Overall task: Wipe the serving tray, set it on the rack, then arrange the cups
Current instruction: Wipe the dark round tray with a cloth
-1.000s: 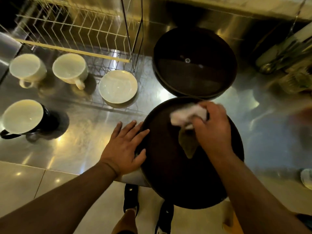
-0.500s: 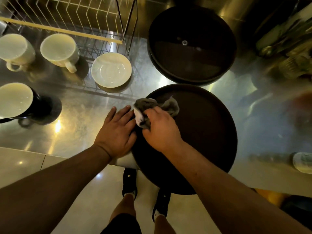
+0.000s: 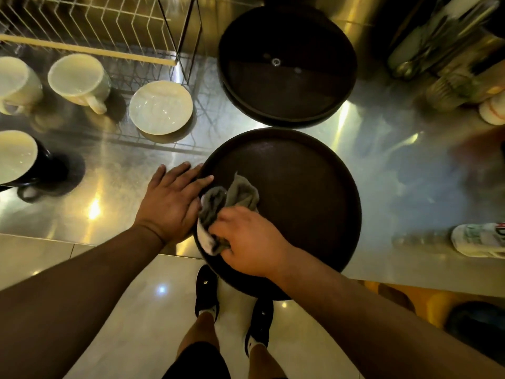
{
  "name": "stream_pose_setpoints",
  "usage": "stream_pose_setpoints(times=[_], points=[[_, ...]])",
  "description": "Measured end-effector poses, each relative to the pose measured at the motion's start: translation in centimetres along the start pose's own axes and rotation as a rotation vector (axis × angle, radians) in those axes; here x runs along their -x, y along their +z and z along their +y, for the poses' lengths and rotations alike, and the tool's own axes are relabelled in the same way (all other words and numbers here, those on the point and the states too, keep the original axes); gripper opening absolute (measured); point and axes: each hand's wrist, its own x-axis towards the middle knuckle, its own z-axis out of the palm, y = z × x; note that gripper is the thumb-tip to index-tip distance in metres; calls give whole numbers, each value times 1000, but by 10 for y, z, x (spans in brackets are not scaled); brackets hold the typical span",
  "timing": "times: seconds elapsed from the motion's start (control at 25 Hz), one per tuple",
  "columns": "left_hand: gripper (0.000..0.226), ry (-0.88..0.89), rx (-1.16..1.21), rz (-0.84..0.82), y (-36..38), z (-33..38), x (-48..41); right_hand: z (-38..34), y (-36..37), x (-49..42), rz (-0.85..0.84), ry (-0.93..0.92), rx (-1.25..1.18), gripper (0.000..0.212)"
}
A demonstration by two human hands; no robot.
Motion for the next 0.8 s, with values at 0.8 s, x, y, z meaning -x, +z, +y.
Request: stream_pose_setpoints(times=[0.8], points=[[59,-74,57,-35,-8,8,3,81,-58,133,-22,446,-129,18]])
